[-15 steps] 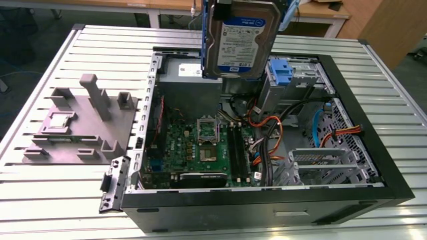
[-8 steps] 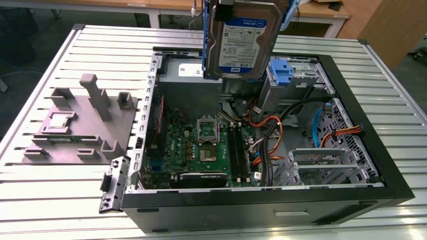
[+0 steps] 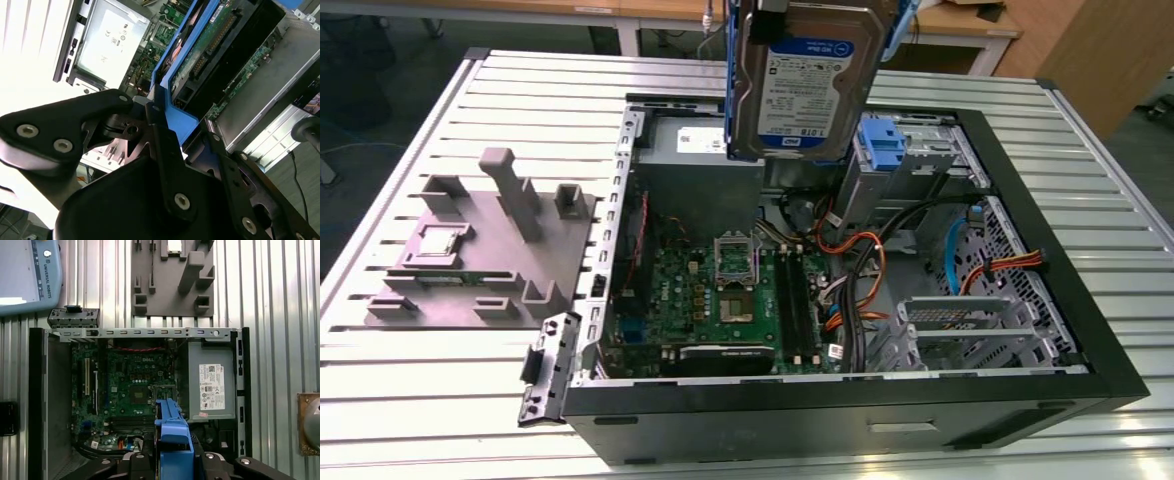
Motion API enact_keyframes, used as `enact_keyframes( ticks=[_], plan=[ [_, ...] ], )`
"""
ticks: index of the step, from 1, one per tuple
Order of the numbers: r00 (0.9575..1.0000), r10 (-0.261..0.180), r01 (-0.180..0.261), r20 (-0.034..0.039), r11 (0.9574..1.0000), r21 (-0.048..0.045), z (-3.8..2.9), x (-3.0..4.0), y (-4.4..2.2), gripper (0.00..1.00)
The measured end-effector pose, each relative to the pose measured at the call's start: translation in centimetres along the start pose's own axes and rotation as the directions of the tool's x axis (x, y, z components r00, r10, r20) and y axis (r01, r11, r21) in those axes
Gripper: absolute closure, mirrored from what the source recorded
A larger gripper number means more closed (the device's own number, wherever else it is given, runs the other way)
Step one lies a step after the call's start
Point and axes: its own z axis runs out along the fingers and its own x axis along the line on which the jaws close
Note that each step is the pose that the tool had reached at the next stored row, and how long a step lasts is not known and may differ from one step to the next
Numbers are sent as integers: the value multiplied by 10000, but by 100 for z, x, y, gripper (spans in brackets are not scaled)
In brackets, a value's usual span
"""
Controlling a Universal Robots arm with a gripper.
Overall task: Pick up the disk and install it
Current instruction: 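Insert the disk into the insertion slot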
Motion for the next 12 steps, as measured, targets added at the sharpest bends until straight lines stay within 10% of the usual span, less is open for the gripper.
enact_keyframes(
  ticks=[12],
  plan=[
    [10000, -6, 6, -1, 10000, -1, -3, 58, -2, 64]
  ],
)
